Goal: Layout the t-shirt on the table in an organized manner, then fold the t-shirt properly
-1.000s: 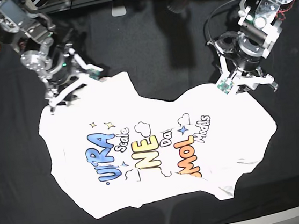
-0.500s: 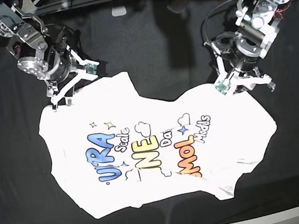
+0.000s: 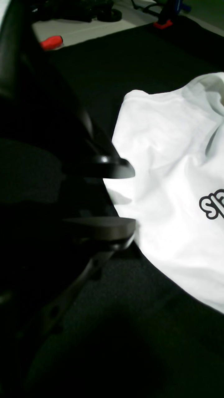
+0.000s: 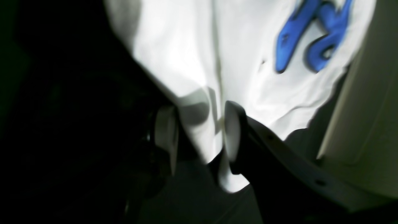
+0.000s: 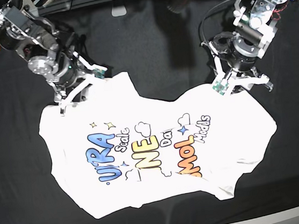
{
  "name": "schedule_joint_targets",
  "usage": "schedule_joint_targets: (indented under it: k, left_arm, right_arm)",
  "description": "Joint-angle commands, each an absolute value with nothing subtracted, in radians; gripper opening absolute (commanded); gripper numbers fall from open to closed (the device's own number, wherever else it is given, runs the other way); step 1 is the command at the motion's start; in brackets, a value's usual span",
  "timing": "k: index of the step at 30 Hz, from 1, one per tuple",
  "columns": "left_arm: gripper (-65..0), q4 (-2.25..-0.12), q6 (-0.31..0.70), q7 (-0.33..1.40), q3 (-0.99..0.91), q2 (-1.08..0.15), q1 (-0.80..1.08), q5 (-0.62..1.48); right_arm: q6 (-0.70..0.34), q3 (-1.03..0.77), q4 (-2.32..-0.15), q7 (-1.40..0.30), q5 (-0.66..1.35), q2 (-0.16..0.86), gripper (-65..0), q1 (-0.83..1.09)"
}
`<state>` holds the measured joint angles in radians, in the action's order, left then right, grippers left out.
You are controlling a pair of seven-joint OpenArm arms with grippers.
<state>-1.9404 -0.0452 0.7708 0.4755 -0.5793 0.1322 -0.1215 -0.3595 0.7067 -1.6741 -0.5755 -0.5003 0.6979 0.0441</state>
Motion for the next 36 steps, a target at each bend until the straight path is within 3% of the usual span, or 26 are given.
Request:
schedule_joint_targets:
  k: [1, 7, 15, 20, 22, 26, 30, 36]
  left_arm:
    - [-46.0, -1.959, -0.064, 0.756, 0.467, -0.588, 0.125, -0.131]
    - [-46.0, -1.959, -0.064, 0.756, 0.467, -0.588, 0.125, -0.131]
    - [-46.0, -1.959, -0.064, 0.756, 0.467, -0.588, 0.125, -0.172]
    - [-46.0, -1.956, -0.055, 0.915, 0.466, -0.588, 0.109, -0.283]
    - [-46.0, -1.931, -0.007, 0.945, 0.466, -0.588, 0.098, -0.274]
    - [-45.3, -1.823, 0.059, 0.806, 0.466, -0.587, 0.092, -0.184]
    - [-44.4, -1.709, 0.061, 0.602, 0.466, -0.587, 0.094, -0.175]
    - [-44.5, -1.695, 0.060, 0.635, 0.466, -0.588, 0.097, -0.174]
  right_arm:
    - [-0.373, 0.733, -1.652, -0.584, -0.477, 0.706, -41.3, 0.019]
    - [-0.319, 0.877, -1.617, -0.687, -0.490, 0.707, -44.4, -0.042]
    - [-0.153, 0.905, -1.617, -0.728, -0.525, 0.707, -65.0, -0.041]
    - [-0.102, 0.905, -1.617, -0.787, -0.525, 0.709, -65.0, -0.041]
    - [-0.093, 0.905, -1.617, -0.818, -0.526, 0.716, -65.0, -0.041]
    - [-0.044, 0.905, -1.617, -0.868, -0.559, 0.741, -65.0, -0.041]
    - [-0.003, 0.904, -1.621, -0.930, -0.580, 0.771, -65.0, -0.041]
    - [0.008, 0.904, -1.641, -1.008, -0.603, 0.825, -65.0, -0.032]
